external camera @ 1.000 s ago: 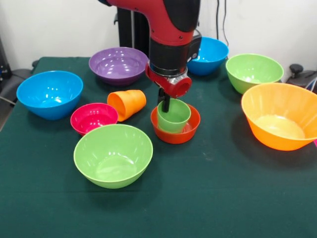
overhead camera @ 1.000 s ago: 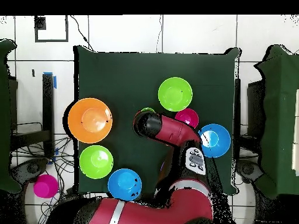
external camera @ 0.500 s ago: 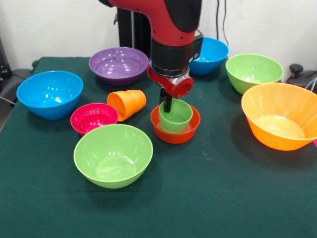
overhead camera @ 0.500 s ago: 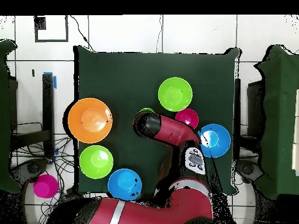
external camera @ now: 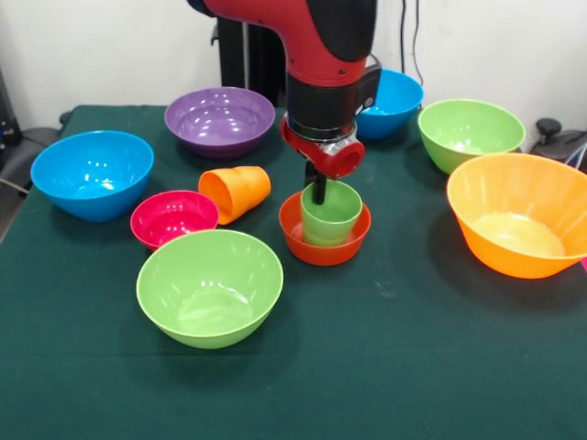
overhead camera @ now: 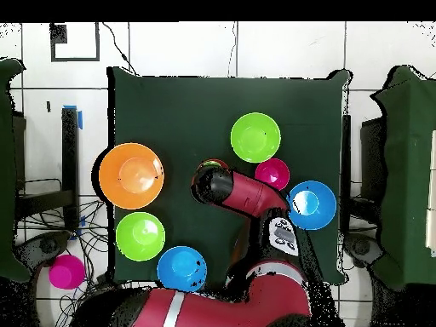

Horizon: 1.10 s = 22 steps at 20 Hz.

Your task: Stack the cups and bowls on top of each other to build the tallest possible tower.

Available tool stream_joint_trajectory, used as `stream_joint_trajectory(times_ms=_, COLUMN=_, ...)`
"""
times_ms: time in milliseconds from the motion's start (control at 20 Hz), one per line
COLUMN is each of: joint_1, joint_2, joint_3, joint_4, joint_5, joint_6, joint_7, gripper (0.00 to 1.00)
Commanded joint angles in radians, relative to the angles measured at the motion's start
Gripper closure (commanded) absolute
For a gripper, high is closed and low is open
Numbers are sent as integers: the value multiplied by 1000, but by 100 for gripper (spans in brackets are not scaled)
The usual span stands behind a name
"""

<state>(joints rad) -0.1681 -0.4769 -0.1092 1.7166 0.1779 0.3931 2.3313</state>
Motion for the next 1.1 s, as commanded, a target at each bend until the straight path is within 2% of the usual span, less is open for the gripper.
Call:
stream_joint_trajectory(times_ms=50, joint_1=19, joint_2=29, joint_3=93, joint_4=60, joint_5=26, joint_6=20, joint_7=120, gripper=100)
stream_joint_trajectory(times_ms=100, joint_1=27, joint_2=31, joint_3=80, joint_4=53, joint_5=18, joint_6=17, joint_7=117, gripper=100)
stream_joint_trajectory(times_ms=150, joint_1=35, joint_2=34, joint_3=67, joint_4=46, joint_5=6, joint_6=1, joint_7=111, gripper=0)
stream_joint_trajectory(times_ms=300, joint_1=39, joint_2=34, joint_3=64, joint_4=53, joint_5=-6, joint_6=-39, joint_7=110, gripper=0)
stream_joint_trajectory(times_ms=350, joint_1=59, joint_2=36, joint_3=33, joint_4=41, joint_5=-5, joint_6=-24, joint_7=127, gripper=0)
stream_joint_trajectory(times_ms=550, joint_1=81, joint_2=31, joint_3=2, joint_4=27, joint_5=0, joint_6=-5, joint_7=137, gripper=0)
stream_joint_trajectory(times_ms=900, joint_1=63, joint_2=25, joint_3=33, joint_4=49, joint_5=8, joint_6=-25, joint_7=113, gripper=0)
stream_joint_trajectory(times_ms=1000, joint_1=73, joint_2=-35, joint_3=21, joint_4=73, joint_5=10, joint_6=18, joint_7=114, gripper=0)
stream_joint_trajectory(times_ms=1100, joint_1=126, joint_2=-160, joint_3=-69, joint_4=60, joint_5=-17, joint_6=166, joint_7=107, gripper=0)
